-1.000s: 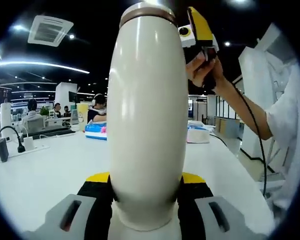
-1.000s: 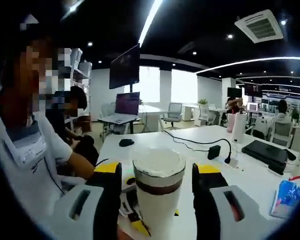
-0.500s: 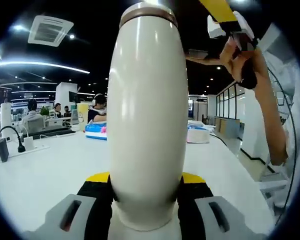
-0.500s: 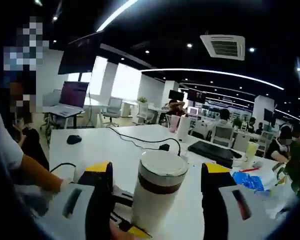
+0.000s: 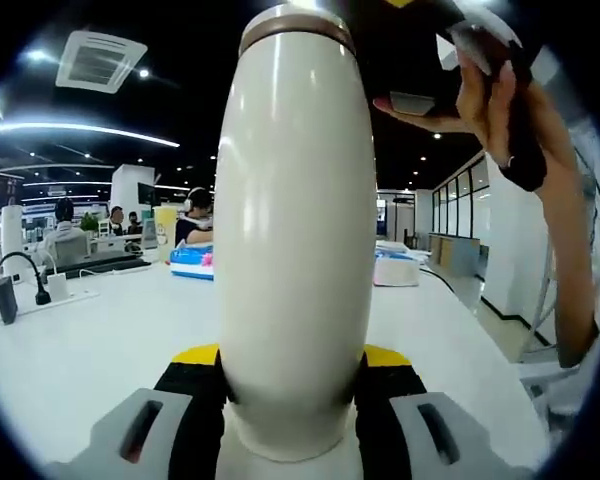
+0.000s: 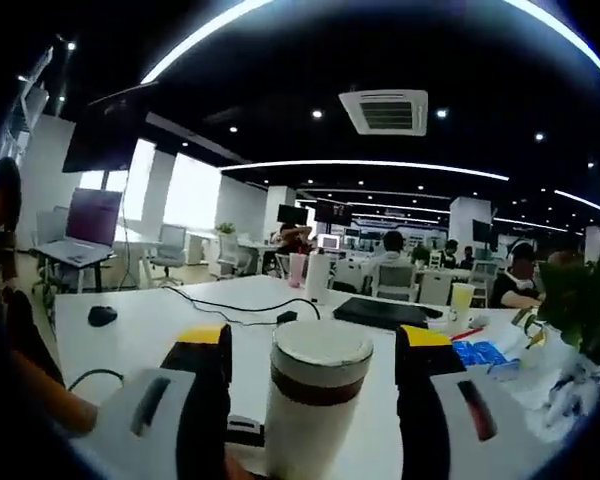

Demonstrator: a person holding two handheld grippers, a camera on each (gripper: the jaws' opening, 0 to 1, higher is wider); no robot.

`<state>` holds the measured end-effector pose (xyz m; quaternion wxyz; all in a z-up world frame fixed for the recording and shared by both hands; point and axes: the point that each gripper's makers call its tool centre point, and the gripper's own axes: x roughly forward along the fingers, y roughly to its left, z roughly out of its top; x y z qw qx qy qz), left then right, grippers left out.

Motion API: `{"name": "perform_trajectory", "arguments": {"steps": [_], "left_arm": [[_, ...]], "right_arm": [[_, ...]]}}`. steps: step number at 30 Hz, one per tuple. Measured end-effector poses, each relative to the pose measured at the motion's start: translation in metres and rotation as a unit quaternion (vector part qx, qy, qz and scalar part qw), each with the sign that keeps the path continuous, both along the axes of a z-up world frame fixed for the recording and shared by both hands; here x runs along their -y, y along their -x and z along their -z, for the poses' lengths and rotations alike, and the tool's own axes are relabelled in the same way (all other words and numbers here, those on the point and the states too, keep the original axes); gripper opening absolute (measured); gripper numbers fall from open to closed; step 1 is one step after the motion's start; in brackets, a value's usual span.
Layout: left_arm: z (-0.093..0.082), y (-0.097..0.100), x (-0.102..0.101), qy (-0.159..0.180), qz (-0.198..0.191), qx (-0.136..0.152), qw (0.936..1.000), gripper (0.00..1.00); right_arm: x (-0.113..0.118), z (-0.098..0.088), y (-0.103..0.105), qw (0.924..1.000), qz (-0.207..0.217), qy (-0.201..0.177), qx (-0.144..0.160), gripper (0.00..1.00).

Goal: Grasp the water cup twist off the cup lid place the cup lid on the table

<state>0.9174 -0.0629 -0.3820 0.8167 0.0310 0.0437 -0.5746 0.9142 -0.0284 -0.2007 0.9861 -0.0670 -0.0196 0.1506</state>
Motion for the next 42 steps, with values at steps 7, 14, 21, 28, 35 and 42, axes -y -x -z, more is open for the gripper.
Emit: {"name": "perform_trajectory", "arguments": {"steps": [7,14,21,28,35,42], "left_arm": [[0.000,0.000,0.000,0.000,0.000,0.000,1.0000,0.51],[0.000,0.000,0.000,0.000,0.000,0.000,1.0000,0.51],[-0.001,0.000,0.000,-0.001,0.000,0.000,1.0000,0.51],[-0.001,0.000,-0.001,-0.001,0.000,0.001,1.0000,0.51],[-0.001,0.000,-0.001,-0.002,0.000,0.002,1.0000,0.51],[0.000,0.000,-0.001,-0.002,0.001,0.002,1.0000,0.51]], "right_arm": [[0.001,0.006,-0.007,0.9997,0.017,-0.013,-0.013,0.68],[0.010,0.001,-0.006,0.9995,0.027,-0.019,0.000,0.48],[0.004,0.002,-0.008,0.9996,0.015,-0.024,-0.006,0.57],[0.005,0.003,-0.011,0.9989,0.010,-0.044,-0.015,0.53],[0.004,0.004,-0.011,0.9985,-0.001,-0.047,-0.026,0.47],[0.003,0.004,-0.009,0.9981,-0.030,-0.042,-0.034,0.45]]}}
